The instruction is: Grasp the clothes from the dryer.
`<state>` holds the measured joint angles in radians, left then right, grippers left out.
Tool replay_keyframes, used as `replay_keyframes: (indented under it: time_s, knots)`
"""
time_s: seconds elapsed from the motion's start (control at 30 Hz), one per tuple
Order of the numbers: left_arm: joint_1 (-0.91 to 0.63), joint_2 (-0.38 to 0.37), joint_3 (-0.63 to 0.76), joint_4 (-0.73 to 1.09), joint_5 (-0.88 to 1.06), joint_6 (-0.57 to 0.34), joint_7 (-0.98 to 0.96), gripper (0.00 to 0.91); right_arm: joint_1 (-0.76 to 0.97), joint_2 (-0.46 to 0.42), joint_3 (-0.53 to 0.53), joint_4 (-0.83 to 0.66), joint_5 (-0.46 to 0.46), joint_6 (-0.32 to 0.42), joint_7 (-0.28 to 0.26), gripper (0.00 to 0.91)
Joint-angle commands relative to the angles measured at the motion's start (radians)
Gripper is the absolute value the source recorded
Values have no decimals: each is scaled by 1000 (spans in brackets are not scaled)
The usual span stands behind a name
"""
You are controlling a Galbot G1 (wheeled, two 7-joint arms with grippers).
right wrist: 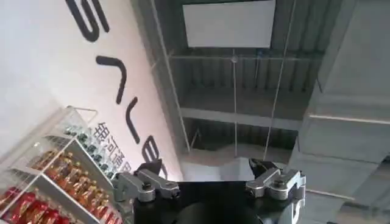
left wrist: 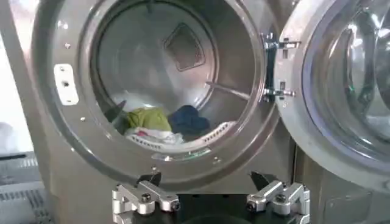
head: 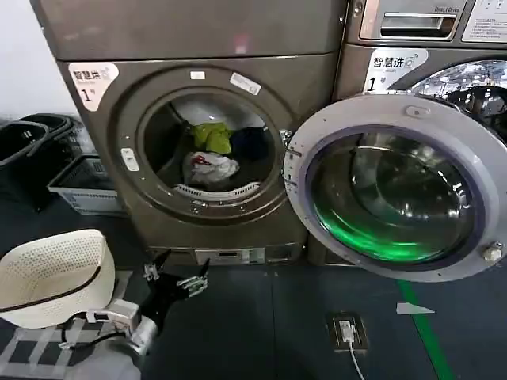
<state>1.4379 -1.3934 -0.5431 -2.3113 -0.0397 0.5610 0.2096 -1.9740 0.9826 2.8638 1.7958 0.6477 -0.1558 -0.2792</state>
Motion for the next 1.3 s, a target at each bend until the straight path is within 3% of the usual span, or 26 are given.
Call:
replay_keyframes:
  time_s: [0.03,1.3]
  knots:
    - [-3,2,0,1,-1,0,2,907,-3,2,7,0,3,2,-2,907]
    - [-15,10,31,6,-5,-3,8,907,-3,14,13,-6,5,13,-11,907]
